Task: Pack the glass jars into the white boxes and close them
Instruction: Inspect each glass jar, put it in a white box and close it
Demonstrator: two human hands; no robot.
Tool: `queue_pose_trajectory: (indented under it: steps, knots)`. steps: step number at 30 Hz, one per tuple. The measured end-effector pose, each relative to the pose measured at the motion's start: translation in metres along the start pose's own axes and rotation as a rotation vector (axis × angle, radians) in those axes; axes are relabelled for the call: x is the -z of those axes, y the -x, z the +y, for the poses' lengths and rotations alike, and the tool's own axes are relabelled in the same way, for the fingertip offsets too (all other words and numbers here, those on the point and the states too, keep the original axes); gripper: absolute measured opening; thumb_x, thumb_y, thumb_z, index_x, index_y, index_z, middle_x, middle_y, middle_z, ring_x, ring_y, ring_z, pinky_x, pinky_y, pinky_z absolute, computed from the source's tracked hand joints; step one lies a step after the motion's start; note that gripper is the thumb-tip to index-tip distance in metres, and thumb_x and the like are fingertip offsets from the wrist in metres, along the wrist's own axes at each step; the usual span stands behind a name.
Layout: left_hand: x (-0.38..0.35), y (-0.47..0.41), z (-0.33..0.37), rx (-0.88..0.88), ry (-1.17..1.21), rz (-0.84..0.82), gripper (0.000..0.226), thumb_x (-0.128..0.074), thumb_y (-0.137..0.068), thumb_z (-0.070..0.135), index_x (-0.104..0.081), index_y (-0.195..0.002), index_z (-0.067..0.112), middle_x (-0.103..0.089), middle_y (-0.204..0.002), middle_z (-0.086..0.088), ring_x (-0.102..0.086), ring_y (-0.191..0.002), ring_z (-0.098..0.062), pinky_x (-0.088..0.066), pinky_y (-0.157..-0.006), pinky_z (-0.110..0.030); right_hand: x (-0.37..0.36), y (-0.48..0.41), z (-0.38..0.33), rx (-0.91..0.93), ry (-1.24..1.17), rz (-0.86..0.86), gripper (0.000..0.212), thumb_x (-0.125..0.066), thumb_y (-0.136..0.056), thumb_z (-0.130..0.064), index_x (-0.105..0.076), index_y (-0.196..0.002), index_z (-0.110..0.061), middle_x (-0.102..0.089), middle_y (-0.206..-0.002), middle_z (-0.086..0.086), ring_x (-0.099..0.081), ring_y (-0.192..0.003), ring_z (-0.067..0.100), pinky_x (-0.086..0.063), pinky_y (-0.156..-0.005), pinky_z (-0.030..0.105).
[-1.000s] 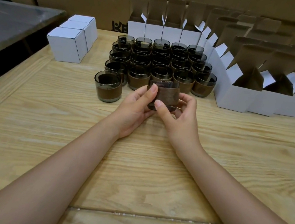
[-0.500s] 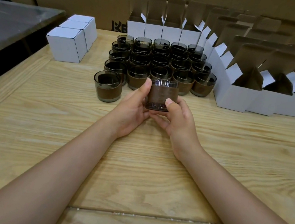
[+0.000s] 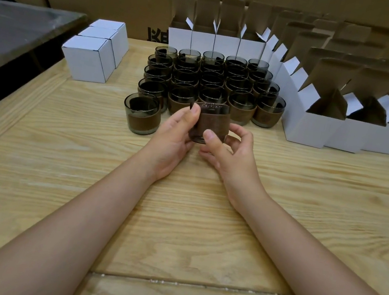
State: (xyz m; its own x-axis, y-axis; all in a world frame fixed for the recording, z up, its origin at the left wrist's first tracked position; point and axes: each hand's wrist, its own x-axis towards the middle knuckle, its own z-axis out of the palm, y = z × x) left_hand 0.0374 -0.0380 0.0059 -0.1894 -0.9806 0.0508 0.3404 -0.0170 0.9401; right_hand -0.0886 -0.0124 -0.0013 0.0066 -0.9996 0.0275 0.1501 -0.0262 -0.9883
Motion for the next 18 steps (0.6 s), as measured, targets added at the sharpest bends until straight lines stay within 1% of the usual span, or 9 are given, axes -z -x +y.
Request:
queue_pose_trajectory:
  steps: [3,5,7,10,13,15,17,18]
  knots:
    - [-0.002,0.002,0.0,0.006,-0.034,-0.006,0.063,-0.051,-0.081,0.042,-0.051,-0.13,0.002,-0.061,-0.12,-0.015,-0.059,-0.112,-0.026,-0.043,-0.104,-0.045,0.0,0.0,0.003,0.041,0.059,0.022,0.057,-0.078,-0.062,-0.041,-0.042,-0.106,-0.035,-0.058,-0.117,0.003,-0.07,-0.089,0.016,-0.057,-0.087,0.039]
    - [-0.002,0.003,0.001,0.004,-0.034,-0.008,0.065,-0.052,-0.08,0.041,-0.049,-0.132,0.0,-0.061,-0.119,-0.015,-0.059,-0.111,-0.026,-0.042,-0.105,-0.046,0.001,-0.001,0.004,0.056,0.059,0.038,0.054,-0.078,-0.064,-0.039,-0.044,-0.105,-0.034,-0.061,-0.115,0.003,-0.07,-0.088,0.014,-0.058,-0.083,0.036]
    - [-0.002,0.003,0.001,0.002,-0.026,-0.005,0.066,-0.053,-0.08,0.039,-0.048,-0.132,0.0,-0.06,-0.12,-0.015,-0.058,-0.111,-0.026,-0.042,-0.105,-0.046,0.002,-0.001,0.006,0.063,0.041,0.04,0.047,-0.079,-0.073,-0.031,-0.046,-0.107,-0.031,-0.064,-0.113,0.006,-0.07,-0.089,0.016,-0.058,-0.083,0.034]
    - [-0.001,0.002,0.001,0.015,-0.011,-0.019,0.062,-0.049,-0.081,0.044,-0.052,-0.129,0.005,-0.062,-0.119,-0.013,-0.06,-0.11,-0.025,-0.044,-0.103,-0.043,0.002,-0.001,0.004,0.049,-0.051,0.029,0.031,-0.069,-0.087,-0.019,-0.049,-0.112,-0.02,-0.068,-0.104,0.009,-0.071,-0.088,0.017,-0.057,-0.08,0.029]
    - [0.002,0.001,0.001,0.043,0.013,-0.036,0.065,-0.045,-0.081,0.053,-0.054,-0.129,0.01,-0.066,-0.117,-0.008,-0.064,-0.108,-0.018,-0.047,-0.102,-0.035,0.001,-0.002,-0.001,0.009,-0.178,0.021,0.029,-0.06,-0.092,-0.021,-0.051,-0.116,-0.007,-0.07,-0.096,0.009,-0.071,-0.079,0.015,-0.057,-0.075,0.027]
    - [0.003,0.001,0.0,0.056,0.028,-0.054,0.066,-0.046,-0.082,0.052,-0.054,-0.131,0.009,-0.066,-0.117,-0.007,-0.064,-0.109,-0.017,-0.047,-0.101,-0.033,0.002,-0.002,-0.003,-0.012,-0.239,0.013,0.033,-0.056,-0.088,-0.024,-0.053,-0.114,-0.004,-0.069,-0.094,0.011,-0.069,-0.074,0.015,-0.058,-0.074,0.028]
    - [0.003,0.001,-0.001,0.056,0.02,-0.068,0.055,-0.049,-0.082,0.046,-0.058,-0.124,0.011,-0.068,-0.112,-0.005,-0.064,-0.105,-0.016,-0.048,-0.099,-0.032,0.002,-0.001,-0.004,-0.029,-0.242,-0.001,0.035,-0.055,-0.085,-0.026,-0.055,-0.112,-0.004,-0.069,-0.094,0.012,-0.07,-0.074,0.015,-0.058,-0.074,0.029]
    - [0.003,0.001,-0.001,0.052,0.006,-0.076,0.049,-0.05,-0.082,0.042,-0.06,-0.12,0.012,-0.069,-0.108,-0.004,-0.065,-0.101,-0.015,-0.049,-0.097,-0.031,0.002,-0.001,-0.005,-0.035,-0.237,-0.01,0.032,-0.055,-0.088,-0.025,-0.055,-0.112,-0.004,-0.069,-0.094,0.012,-0.07,-0.074,0.016,-0.058,-0.075,0.03]
